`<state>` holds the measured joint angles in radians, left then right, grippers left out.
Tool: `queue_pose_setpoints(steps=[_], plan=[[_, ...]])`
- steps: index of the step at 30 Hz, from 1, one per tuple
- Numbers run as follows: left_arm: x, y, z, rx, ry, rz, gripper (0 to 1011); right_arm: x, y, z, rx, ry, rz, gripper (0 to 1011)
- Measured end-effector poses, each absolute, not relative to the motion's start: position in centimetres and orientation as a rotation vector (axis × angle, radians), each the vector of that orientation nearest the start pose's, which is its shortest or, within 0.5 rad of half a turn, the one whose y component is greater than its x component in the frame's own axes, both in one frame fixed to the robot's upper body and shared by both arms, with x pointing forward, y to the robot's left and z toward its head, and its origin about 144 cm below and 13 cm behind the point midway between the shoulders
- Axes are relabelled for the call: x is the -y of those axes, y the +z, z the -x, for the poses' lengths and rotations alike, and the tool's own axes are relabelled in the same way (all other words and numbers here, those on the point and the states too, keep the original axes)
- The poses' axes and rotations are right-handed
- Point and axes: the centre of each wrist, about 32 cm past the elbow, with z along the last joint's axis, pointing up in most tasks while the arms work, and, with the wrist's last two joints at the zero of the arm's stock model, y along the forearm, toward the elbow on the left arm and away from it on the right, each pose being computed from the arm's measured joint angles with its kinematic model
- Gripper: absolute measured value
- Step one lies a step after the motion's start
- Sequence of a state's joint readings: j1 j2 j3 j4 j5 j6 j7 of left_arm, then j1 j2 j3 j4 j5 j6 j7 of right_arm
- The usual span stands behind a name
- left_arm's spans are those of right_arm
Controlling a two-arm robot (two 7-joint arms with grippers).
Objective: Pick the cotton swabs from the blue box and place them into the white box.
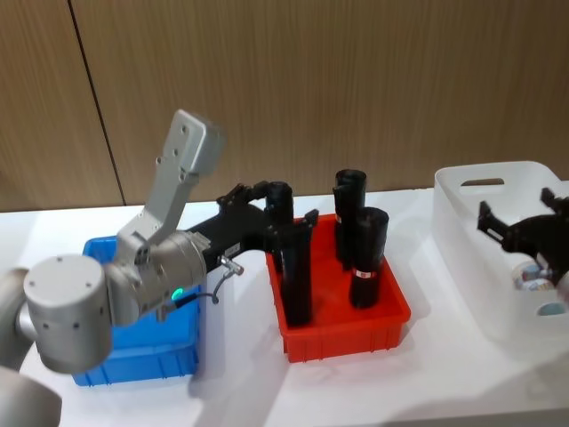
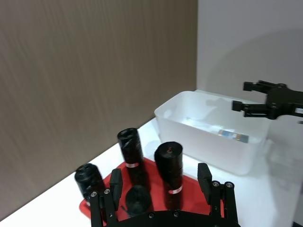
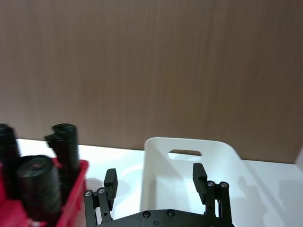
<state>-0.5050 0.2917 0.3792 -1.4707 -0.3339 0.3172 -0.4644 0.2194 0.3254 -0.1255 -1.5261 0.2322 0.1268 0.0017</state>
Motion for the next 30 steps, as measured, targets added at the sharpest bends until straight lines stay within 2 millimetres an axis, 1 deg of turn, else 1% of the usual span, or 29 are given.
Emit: queue_pose_setpoints(steps=[8, 11, 20, 26, 27, 30], plan=[[-20.5, 125.8, -55.0, 0.098, 0.883, -0.111, 1000, 27.2, 120.0, -49.5, 0.099, -1.399, 0.05, 1001], [-20.4, 125.0, -54.4, 0.118, 0.914, -0.111, 1000, 26.5, 119.7, -48.4, 0.097, -1.361, 0.035, 1001], [-20.2, 123.3, -52.6, 0.176, 0.996, -0.101, 1000, 24.6, 119.1, -45.7, 0.084, -1.271, -0.005, 1001], [-20.1, 121.9, -51.0, 0.22, 1.056, -0.086, 1000, 23.9, 118.9, -44.6, 0.077, -1.237, -0.022, 1002], [-20.1, 121.9, -51.0, 0.22, 1.056, -0.086, 1000, 23.9, 118.9, -44.6, 0.077, -1.237, -0.022, 1001], [-20.0, 121.2, -50.2, 0.242, 1.087, -0.076, 1000, 23.7, 118.9, -44.4, 0.075, -1.23, -0.025, 1001]])
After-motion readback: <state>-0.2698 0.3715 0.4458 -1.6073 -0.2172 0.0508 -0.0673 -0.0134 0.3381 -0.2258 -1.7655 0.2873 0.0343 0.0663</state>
